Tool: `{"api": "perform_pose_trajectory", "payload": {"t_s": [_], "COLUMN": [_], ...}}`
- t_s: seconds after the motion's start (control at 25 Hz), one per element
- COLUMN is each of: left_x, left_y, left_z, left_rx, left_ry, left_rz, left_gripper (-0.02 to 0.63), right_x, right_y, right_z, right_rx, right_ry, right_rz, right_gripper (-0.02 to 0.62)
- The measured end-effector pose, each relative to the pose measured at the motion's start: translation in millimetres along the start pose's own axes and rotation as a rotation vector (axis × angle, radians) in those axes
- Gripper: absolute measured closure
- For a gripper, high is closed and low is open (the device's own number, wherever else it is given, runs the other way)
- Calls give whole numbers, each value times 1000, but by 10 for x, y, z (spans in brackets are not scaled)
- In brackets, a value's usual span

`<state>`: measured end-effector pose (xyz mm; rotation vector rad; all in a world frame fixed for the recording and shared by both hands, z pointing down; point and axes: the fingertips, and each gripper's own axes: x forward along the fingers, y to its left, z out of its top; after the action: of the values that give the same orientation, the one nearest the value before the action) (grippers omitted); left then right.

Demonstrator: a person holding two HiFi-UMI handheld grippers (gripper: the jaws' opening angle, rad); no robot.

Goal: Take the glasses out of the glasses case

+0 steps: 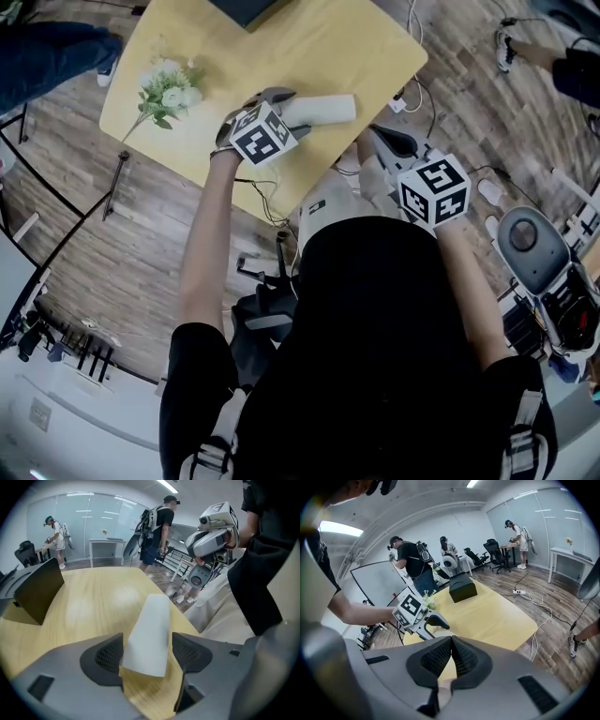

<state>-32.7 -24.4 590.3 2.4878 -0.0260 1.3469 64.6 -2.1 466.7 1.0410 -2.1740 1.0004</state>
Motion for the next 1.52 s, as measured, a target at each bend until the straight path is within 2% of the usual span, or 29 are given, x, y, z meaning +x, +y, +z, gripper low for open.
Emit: {"api": "perform_pose_trajectory", "payload": {"t_s": [0.2, 0.6, 0.8, 1.12, 1.4, 1.52], "left_x": [42, 33, 3, -46, -69, -74], "left_y": [28, 27, 5, -124, -176, -193], "left_z": [-25, -13, 22, 12, 12, -27], "left_rx": [18, 86, 154, 264, 323, 322], "left_ry": [48, 49, 54, 60, 60, 48], "left_rz": [8, 68, 160, 351, 489, 530], "left_gripper": [301, 303, 305, 308, 310, 310], "right_x": [-49, -46, -37, -41, 102, 228], "right_y": [-69, -93, -85, -13, -53, -41], "right_z": [-2, 15, 26, 29, -9, -49], "right_rx": [12, 19, 12, -9, -37, -63], "right_ry": [-1, -13, -11, -22, 7, 26], "right_rz": [-13, -14, -4, 5, 0, 7], "right_gripper": [577, 578, 577, 577, 578, 578]}}
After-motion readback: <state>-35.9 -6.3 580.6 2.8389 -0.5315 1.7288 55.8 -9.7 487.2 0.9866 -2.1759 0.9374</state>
